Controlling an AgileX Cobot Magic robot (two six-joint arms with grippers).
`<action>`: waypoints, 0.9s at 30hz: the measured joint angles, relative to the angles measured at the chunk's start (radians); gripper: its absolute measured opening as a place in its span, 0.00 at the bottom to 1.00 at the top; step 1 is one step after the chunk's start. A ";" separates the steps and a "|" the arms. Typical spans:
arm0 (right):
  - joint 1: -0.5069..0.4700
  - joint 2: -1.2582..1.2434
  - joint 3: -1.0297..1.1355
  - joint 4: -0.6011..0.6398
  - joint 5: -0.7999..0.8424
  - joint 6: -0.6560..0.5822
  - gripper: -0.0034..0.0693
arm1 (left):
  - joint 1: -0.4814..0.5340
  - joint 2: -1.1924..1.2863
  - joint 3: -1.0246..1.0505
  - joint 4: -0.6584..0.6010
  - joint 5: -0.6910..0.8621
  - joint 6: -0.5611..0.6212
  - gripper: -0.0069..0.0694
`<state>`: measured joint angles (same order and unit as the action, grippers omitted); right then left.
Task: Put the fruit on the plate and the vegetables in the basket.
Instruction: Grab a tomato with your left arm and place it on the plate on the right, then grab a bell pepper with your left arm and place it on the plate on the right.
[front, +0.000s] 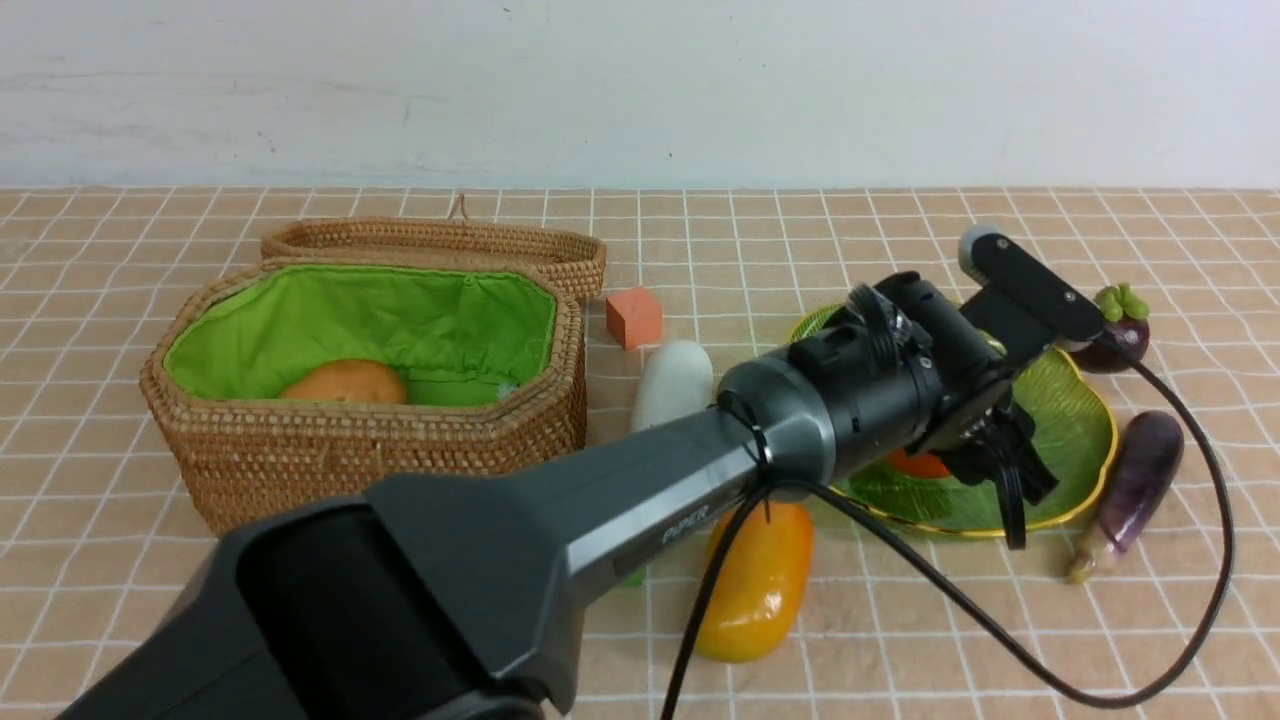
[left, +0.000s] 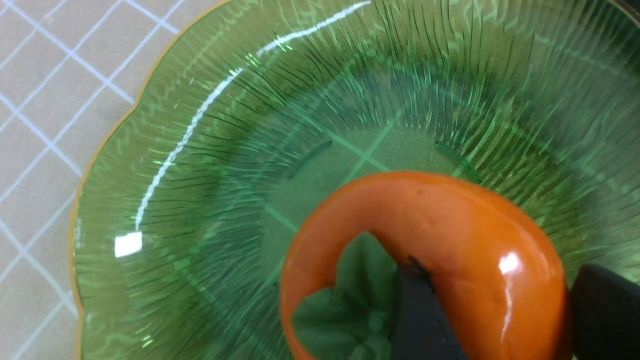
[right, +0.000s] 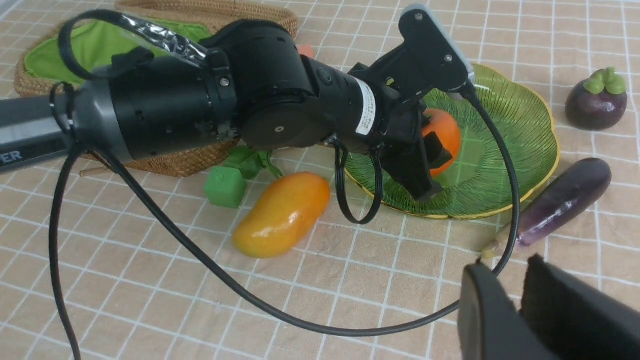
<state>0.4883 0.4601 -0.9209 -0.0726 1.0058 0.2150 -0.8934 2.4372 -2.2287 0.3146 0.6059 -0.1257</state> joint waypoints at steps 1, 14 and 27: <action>0.000 0.000 0.000 0.000 0.000 0.000 0.23 | 0.000 0.000 0.000 0.000 0.000 0.000 0.61; 0.000 0.000 0.000 -0.005 0.000 0.000 0.24 | 0.000 -0.195 -0.007 -0.115 0.409 -0.027 0.85; 0.000 0.000 0.000 0.001 0.092 -0.002 0.25 | -0.021 -0.474 0.290 -0.198 0.628 -0.072 0.21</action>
<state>0.4883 0.4601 -0.9209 -0.0716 1.0975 0.2134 -0.9140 1.9636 -1.9385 0.1167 1.2335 -0.1978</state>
